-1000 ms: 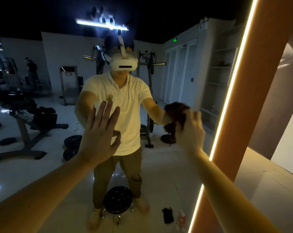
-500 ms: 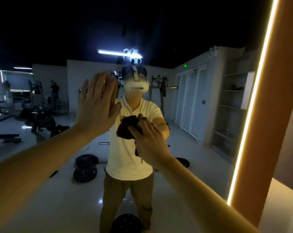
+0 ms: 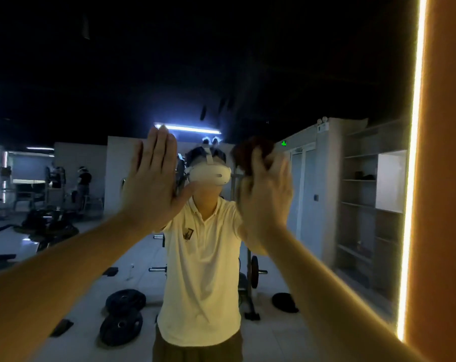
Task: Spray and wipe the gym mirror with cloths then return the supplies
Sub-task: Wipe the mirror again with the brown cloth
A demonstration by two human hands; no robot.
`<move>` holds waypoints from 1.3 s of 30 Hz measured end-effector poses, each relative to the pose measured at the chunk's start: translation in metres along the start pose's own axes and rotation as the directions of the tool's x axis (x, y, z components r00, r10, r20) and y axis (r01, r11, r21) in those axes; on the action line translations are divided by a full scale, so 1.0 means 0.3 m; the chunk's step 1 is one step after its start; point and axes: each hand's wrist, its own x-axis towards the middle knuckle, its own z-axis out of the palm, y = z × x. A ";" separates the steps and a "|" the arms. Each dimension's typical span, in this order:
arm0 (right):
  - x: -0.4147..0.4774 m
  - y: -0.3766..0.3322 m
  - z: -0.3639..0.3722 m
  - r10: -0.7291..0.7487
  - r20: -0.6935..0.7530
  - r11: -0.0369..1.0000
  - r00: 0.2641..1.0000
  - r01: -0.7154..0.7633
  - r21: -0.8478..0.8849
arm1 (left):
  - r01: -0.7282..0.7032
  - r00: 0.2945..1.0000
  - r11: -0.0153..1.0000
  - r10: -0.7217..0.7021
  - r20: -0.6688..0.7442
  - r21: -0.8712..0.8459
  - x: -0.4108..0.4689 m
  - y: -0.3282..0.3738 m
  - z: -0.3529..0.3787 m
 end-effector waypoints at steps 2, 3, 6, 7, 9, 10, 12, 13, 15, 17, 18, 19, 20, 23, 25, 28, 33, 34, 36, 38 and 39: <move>-0.124 -0.036 0.025 -0.250 0.078 0.968 0.965 0.246 0.054 | -0.017 1.000 1.000 0.017 -0.007 0.010 -0.002 -0.008 0.001; -0.159 -0.027 0.026 -0.384 0.126 0.923 0.915 0.378 0.070 | -0.018 1.000 1.000 0.018 -0.004 0.015 -0.002 -0.010 0.001; -0.093 0.050 0.002 -0.605 0.200 0.791 0.770 0.611 0.039 | -0.006 1.000 1.000 0.007 -0.016 0.013 -0.009 -0.006 0.008; -0.024 0.076 -0.004 -0.582 0.193 0.805 0.790 0.593 0.001 | -0.006 1.000 1.000 0.006 -0.020 0.006 -0.008 -0.004 0.009; 0.158 0.114 -0.021 -0.438 0.100 0.889 0.893 0.447 -0.101 | -0.006 1.000 1.000 0.006 -0.024 -0.007 -0.006 -0.005 0.011; 0.260 0.123 -0.035 -0.341 0.029 0.929 0.940 0.341 -0.141 | -0.005 1.000 1.000 0.005 -0.028 -0.013 -0.006 -0.006 0.011; 0.428 0.127 -0.060 -0.128 -0.077 0.978 0.989 0.114 -0.173 | -0.014 0.999 1.000 0.013 -0.037 -0.022 -0.008 -0.008 0.014; 0.476 0.120 -0.057 -0.047 -0.124 0.987 0.991 0.026 -0.161 | -0.018 0.999 0.999 0.017 -0.040 -0.026 -0.010 -0.009 0.014; 0.476 0.069 -0.029 0.039 -0.186 0.992 0.982 -0.060 -0.110 | -0.018 0.999 0.999 0.017 -0.038 -0.029 -0.009 -0.011 0.014; 0.359 0.002 0.012 -0.004 -0.155 0.999 0.988 -0.003 -0.048 | -0.020 0.999 1.000 0.019 -0.033 -0.022 -0.008 -0.011 0.017; 0.276 -0.028 0.028 -0.077 -0.112 0.997 0.991 0.076 -0.015 | -0.021 0.999 1.000 0.021 -0.032 -0.013 -0.006 -0.012 0.017; 0.190 -0.045 0.040 -0.170 -0.059 0.985 0.984 0.170 0.008 | -0.024 0.999 1.000 0.024 -0.030 -0.006 -0.004 -0.014 0.017; 0.112 -0.049 0.045 -0.274 -0.005 0.961 0.962 0.274 0.031 | -0.030 0.999 1.000 0.030 -0.029 -0.005 -0.004 -0.019 0.013; 0.023 0.003 0.015 -0.608 0.140 0.792 0.781 0.610 0.039 | -0.108 0.994 0.994 0.108 -0.035 -0.010 -0.007 -0.058 -0.010; 0.125 0.056 -0.020 -0.713 0.171 0.686 0.680 0.727 -0.034 | -0.176 0.983 0.984 0.177 -0.046 0.034 0.005 -0.114 -0.042; 0.376 0.102 -0.060 -0.441 0.036 0.885 0.897 0.441 -0.151 | -0.072 0.993 0.997 0.075 -0.094 0.041 0.061 -0.230 -0.094; 0.573 -0.002 0.000 0.057 -0.182 0.990 0.982 -0.079 -0.115 | 0.092 0.993 0.995 -0.088 -0.081 0.043 0.134 -0.309 -0.082; 0.547 -0.054 0.026 0.069 -0.191 0.992 0.979 -0.088 -0.090 | 0.089 0.994 0.995 -0.085 -0.070 0.055 0.134 -0.302 -0.066; 0.441 -0.160 0.073 -0.026 -0.171 0.999 0.985 0.021 -0.028 | 0.097 0.992 0.993 -0.091 -0.082 0.067 0.125 -0.294 -0.044; 0.304 -0.246 0.104 -0.215 -0.088 0.976 0.973 0.218 0.027 | 0.094 0.992 0.993 -0.088 -0.092 0.071 0.118 -0.296 -0.049; 0.239 -0.267 0.118 -0.314 0.002 0.948 0.949 0.313 0.059 | 0.083 0.993 0.994 -0.077 -0.087 0.066 0.117 -0.298 -0.053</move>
